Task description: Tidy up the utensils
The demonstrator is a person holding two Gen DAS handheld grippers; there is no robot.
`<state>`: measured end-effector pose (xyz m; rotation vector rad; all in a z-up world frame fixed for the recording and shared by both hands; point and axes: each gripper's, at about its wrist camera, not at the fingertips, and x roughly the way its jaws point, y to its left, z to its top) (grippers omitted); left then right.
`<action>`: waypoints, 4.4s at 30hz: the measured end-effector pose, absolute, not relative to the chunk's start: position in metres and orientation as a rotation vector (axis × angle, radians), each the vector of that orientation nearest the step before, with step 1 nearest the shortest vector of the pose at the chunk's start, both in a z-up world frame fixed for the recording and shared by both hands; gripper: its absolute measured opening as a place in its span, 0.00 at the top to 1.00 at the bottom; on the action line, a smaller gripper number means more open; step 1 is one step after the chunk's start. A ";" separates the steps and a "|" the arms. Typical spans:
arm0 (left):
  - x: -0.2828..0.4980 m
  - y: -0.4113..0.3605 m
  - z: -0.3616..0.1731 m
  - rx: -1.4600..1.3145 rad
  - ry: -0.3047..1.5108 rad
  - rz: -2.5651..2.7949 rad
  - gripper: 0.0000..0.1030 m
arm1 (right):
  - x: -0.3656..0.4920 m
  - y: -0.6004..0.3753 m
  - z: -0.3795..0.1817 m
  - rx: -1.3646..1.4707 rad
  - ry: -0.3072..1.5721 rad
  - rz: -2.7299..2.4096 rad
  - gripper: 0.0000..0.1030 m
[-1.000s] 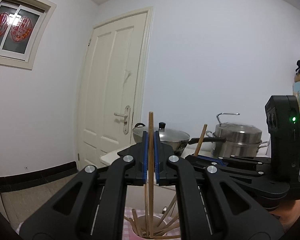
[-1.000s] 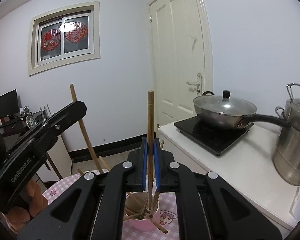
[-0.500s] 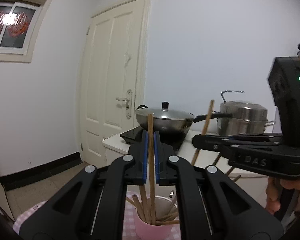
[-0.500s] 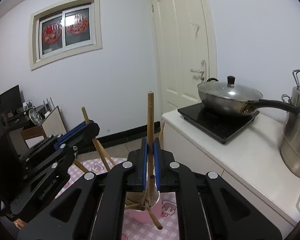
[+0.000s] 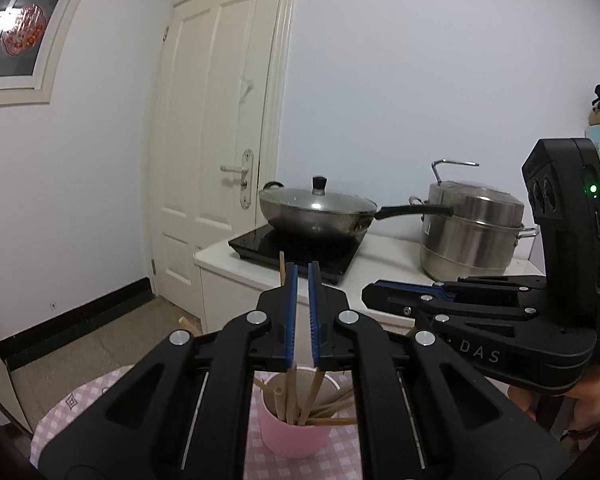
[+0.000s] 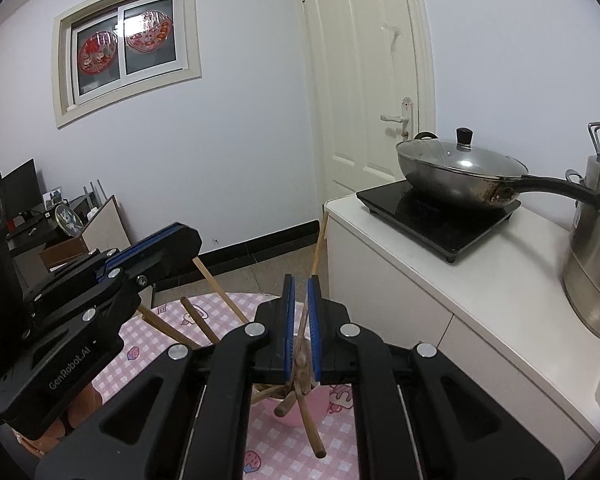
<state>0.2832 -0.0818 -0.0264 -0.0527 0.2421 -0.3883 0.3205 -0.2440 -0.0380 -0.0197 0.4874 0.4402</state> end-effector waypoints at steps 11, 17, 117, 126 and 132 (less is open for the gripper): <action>0.263 -0.076 -0.010 -0.039 0.274 -0.392 0.93 | 0.294 -0.244 -0.023 -0.022 0.456 0.418 0.76; 0.236 -0.064 -0.004 -0.023 0.275 -0.361 0.84 | 0.258 -0.244 -0.014 -0.036 0.400 0.376 0.68; 0.021 -0.006 -0.004 0.007 0.114 -0.078 0.06 | 0.032 -0.208 -0.034 -0.011 0.095 0.066 0.08; 0.021 -0.007 -0.004 0.001 0.111 -0.075 0.06 | 0.033 -0.208 -0.035 -0.010 0.100 0.068 0.08; 0.020 -0.008 -0.006 0.001 0.110 -0.075 0.06 | 0.034 -0.208 -0.036 -0.014 0.099 0.069 0.08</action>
